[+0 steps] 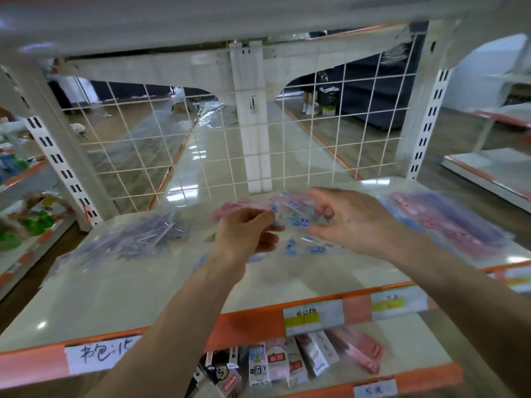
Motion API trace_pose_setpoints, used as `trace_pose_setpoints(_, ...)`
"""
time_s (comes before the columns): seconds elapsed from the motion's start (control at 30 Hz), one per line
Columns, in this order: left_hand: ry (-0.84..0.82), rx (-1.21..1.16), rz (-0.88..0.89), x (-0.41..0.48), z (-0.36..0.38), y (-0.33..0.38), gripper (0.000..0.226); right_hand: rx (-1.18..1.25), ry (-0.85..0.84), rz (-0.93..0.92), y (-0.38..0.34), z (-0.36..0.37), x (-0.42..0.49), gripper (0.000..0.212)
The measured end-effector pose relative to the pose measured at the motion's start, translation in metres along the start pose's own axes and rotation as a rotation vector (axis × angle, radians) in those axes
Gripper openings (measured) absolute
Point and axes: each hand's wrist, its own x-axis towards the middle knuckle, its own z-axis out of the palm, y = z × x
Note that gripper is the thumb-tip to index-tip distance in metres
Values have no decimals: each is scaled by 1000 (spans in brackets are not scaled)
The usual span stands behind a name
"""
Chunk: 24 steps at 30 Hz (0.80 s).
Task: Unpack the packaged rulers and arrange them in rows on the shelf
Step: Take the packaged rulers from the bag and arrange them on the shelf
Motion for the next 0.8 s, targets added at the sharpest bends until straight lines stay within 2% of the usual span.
trace_pose_setpoints(0.07,-15,13,-18,2,4,-1,9,-27,-16,-25,1,-1,-1,55)
trace_pose_setpoints(0.13,-31,94,-22,3,5,-3,8,-50,-51,-9,6,1,0,51)
trace_pose_setpoints(0.23,8,288,53,3,-5,-1,12,-34,-86,23,15,5,1,31)
trace_pose_setpoints(0.3,66,326,108,3,-15,3,15,-54,-119,59,21,8,0,15)
trace_pose_setpoints(0.43,92,328,128,-1,-25,9,20,-119,-227,71,20,12,-1,31)
trace_pose_setpoints(0.5,104,393,160,-3,-26,7,21,-125,-218,76,19,11,0,32)
trace_pose_setpoints(0.6,123,686,271,2,-22,-1,11,-133,-205,76,11,11,-4,37)
trace_pose_setpoints(0.67,70,880,305,4,-16,-4,20,-221,-237,67,3,15,-10,46)
trace_pose_setpoints(0.8,-105,1152,327,5,-2,-8,37,-273,-249,41,-2,22,-20,33)
